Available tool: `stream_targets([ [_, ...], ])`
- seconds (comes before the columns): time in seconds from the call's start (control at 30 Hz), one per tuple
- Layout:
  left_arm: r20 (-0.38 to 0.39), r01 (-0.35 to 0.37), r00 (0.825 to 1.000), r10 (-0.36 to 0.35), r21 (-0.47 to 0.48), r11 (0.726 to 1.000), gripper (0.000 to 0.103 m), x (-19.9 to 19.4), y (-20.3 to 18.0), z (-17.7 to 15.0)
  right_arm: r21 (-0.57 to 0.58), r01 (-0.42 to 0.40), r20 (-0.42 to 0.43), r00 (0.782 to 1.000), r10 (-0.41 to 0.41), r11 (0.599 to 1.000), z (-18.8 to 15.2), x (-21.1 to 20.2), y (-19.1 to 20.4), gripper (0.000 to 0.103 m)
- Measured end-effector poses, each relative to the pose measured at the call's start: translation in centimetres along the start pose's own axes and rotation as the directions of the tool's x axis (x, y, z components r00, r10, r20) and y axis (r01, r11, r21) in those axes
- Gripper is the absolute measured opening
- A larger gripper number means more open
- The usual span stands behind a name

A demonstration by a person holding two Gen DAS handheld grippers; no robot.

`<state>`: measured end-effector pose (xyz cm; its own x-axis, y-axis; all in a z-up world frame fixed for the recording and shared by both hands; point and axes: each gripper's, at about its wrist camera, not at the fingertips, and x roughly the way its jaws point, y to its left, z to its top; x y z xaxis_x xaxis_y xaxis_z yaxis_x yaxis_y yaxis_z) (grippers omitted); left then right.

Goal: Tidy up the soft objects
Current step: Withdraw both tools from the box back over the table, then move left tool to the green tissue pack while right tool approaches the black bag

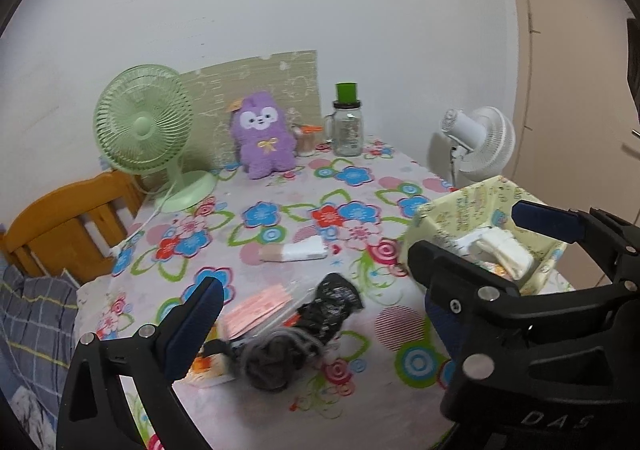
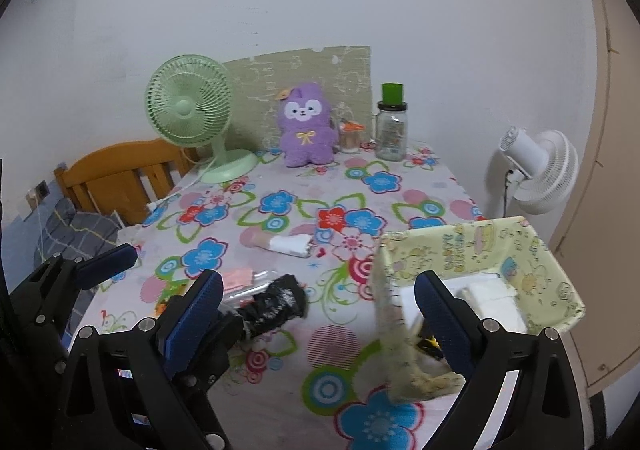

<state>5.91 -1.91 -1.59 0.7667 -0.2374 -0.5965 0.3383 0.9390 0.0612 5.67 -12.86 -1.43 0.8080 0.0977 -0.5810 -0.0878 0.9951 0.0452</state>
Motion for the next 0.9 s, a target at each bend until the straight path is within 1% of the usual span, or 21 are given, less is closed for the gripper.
stream_targets([
  [0.13, -0.005, -0.039, 0.999, 0.039, -0.015, 0.999, 0.102, -0.2, 1.6, -0.9, -0.013, -0.034, -0.007, 0.999, 0.034, 0.999, -0.6, 1.0, 1.2, 0.098],
  [0.4, -0.032, -0.073, 0.997, 0.071, -0.055, 0.996, 0.101, 0.8, 3.6, -3.0, -0.040, -0.070, -0.021, 0.997, 0.069, 0.997, -2.1, 3.1, 2.4, 0.098],
  [0.67, -0.081, -0.109, 0.992, 0.100, -0.104, 0.989, 0.101, 2.5, 5.1, -4.8, -0.064, -0.068, -0.059, 0.996, 0.064, 0.996, -3.1, 5.3, 3.0, 0.098],
  [0.9, -0.136, -0.139, 0.984, 0.118, -0.155, 0.978, 0.098, 4.4, 6.7, -5.8, -0.070, -0.069, -0.097, 0.993, 0.062, 0.995, -3.3, 7.6, 3.5, 0.098],
])
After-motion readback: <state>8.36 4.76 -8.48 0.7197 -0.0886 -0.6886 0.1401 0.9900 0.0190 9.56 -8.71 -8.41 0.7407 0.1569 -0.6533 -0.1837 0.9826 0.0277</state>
